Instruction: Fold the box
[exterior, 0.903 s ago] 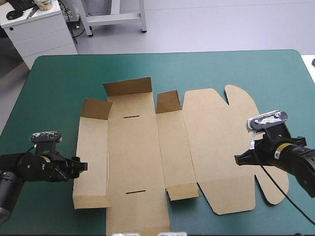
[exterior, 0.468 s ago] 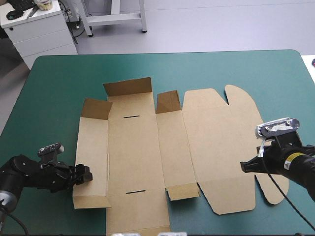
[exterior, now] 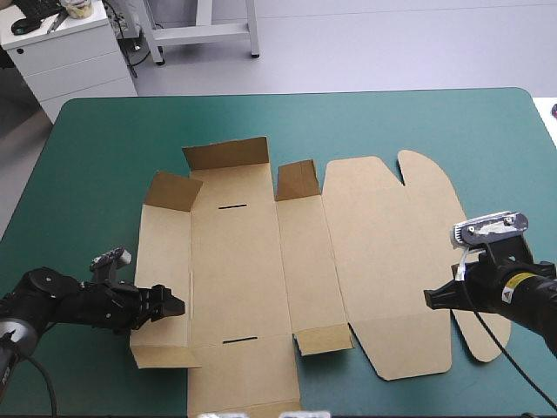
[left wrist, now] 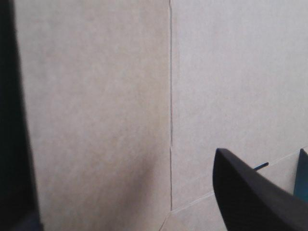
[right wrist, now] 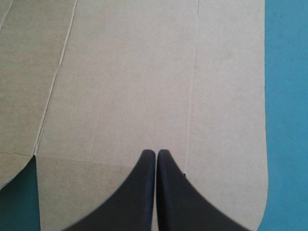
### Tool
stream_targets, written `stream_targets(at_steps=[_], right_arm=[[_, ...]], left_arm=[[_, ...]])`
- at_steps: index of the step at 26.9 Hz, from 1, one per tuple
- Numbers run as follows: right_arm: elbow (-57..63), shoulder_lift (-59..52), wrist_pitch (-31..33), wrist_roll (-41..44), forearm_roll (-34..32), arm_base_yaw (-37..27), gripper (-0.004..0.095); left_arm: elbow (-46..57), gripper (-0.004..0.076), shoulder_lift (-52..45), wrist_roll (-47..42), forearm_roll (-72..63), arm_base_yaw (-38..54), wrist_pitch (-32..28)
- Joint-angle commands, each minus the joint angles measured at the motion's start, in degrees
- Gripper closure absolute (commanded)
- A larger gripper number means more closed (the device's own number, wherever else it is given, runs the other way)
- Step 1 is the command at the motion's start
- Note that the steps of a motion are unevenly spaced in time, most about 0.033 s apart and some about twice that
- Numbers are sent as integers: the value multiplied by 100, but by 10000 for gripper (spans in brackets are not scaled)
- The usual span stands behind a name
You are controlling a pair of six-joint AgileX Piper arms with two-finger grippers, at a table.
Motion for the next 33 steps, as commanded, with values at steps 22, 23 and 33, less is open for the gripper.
stream_targets(at_steps=[22,23,33], right_arm=[[696,-787,-34,-31,32,-41,913],[883,-966,-117,-65,49,-41,913],[1702,-2540,-220,-1235,1315,-41,913]], left_arm=[[-1113,734,120,136,-149,-150,587],[-1285,734,120,147,-23,-200,631],[-3802,734,254,-42,2725,-1500,544]])
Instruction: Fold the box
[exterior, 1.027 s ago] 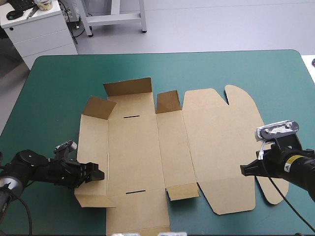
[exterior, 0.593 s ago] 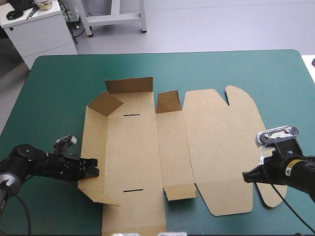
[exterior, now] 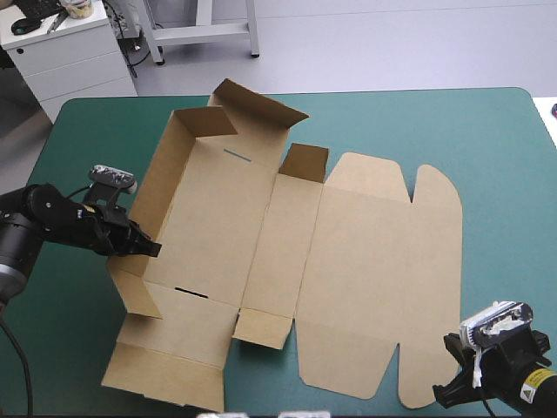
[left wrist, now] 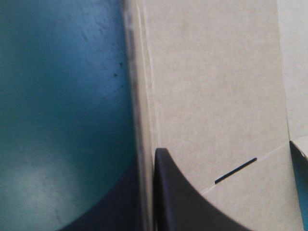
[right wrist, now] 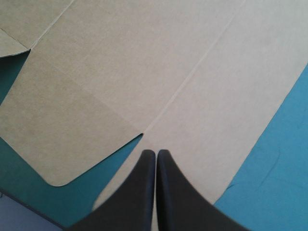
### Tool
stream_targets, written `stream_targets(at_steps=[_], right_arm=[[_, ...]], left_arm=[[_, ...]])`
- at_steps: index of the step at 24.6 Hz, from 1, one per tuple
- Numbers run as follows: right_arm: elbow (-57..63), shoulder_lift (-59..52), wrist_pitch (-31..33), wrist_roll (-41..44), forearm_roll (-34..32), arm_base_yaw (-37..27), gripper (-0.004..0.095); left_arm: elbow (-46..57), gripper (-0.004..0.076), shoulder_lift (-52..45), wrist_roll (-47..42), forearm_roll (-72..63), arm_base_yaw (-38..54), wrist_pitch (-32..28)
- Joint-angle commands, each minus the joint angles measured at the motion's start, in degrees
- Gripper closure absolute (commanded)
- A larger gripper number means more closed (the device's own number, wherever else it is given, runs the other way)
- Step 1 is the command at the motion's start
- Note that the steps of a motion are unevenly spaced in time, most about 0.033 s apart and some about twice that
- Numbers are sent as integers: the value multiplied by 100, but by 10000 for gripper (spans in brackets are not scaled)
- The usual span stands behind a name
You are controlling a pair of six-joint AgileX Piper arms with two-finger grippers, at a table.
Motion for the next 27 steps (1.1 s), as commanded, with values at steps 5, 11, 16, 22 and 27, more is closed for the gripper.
stream_targets(at_steps=[5,11,16,22,27], right_arm=[[-130,-345,-290,-115,214,-41,913],[-130,-345,-304,-115,315,-41,913],[-130,-345,-304,-73,315,-41,913],[-130,-345,-304,-73,315,-41,913],[-130,-345,-304,-73,274,-41,913]], left_arm=[[-1286,734,208,-9,2061,-1202,-91],[-1343,734,650,-43,5109,-2978,-1001],[-1343,734,946,-375,6290,-3926,-1140],[-1000,734,1040,-988,6809,-4537,-1414],[-131,734,837,-2205,8373,-5192,-1762]])
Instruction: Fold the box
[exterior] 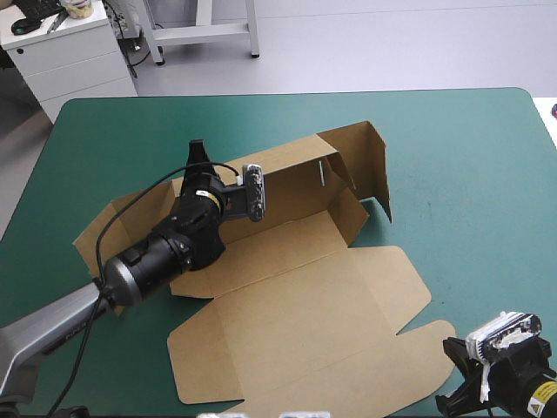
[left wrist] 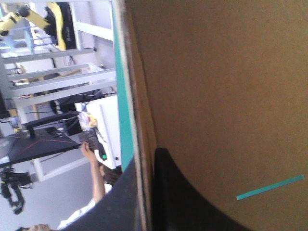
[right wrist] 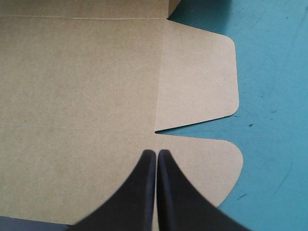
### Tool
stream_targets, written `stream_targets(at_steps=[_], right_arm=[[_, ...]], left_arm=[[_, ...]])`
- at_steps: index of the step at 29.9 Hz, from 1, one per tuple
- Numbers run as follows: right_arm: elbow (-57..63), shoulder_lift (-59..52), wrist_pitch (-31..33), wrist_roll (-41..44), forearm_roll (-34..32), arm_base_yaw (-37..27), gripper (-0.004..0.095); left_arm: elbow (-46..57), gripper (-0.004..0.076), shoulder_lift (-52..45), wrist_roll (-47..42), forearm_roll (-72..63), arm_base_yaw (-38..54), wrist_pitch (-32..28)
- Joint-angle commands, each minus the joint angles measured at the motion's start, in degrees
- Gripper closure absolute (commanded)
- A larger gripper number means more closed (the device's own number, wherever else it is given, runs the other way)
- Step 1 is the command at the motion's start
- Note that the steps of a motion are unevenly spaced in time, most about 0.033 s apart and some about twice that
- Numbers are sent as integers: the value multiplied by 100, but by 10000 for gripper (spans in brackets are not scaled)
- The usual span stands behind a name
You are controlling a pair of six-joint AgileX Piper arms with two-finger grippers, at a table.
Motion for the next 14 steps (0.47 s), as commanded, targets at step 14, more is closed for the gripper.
stream_targets(at_steps=[14], right_arm=[[-132,58,-315,-14,-61,-41,913]], left_arm=[[1596,734,-514,-3332,4428,-1280,-850]])
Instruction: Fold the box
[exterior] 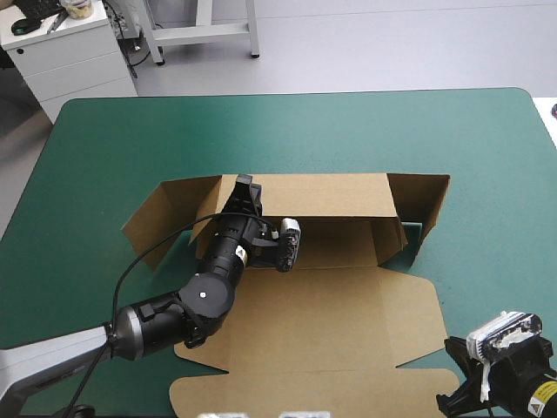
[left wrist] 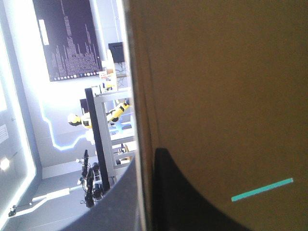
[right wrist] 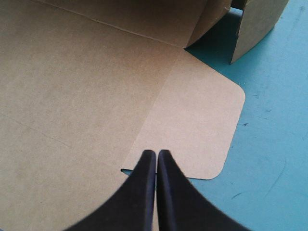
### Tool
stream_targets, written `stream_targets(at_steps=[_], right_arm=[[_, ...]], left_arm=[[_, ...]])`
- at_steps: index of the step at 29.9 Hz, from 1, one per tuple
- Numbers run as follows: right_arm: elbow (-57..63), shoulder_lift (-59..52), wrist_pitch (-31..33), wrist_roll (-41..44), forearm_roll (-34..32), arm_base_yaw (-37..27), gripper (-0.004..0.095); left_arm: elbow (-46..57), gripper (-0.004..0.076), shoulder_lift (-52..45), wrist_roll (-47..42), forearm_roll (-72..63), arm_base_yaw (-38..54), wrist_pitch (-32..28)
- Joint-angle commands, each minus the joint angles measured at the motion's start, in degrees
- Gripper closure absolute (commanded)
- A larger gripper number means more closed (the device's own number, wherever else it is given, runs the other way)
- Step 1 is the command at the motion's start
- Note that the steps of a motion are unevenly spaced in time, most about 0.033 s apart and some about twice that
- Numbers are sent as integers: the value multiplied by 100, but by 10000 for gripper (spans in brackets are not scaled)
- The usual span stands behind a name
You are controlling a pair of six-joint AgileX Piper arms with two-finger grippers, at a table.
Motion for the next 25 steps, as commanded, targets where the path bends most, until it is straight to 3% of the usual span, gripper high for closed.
stream_targets(at_steps=[1,25], right_arm=[[-132,58,-315,-19,26,-41,913],[-132,58,-295,592,56,-41,912]], left_arm=[[-98,734,-186,-336,559,-38,14],[-98,734,-35,-864,873,307,-145]])
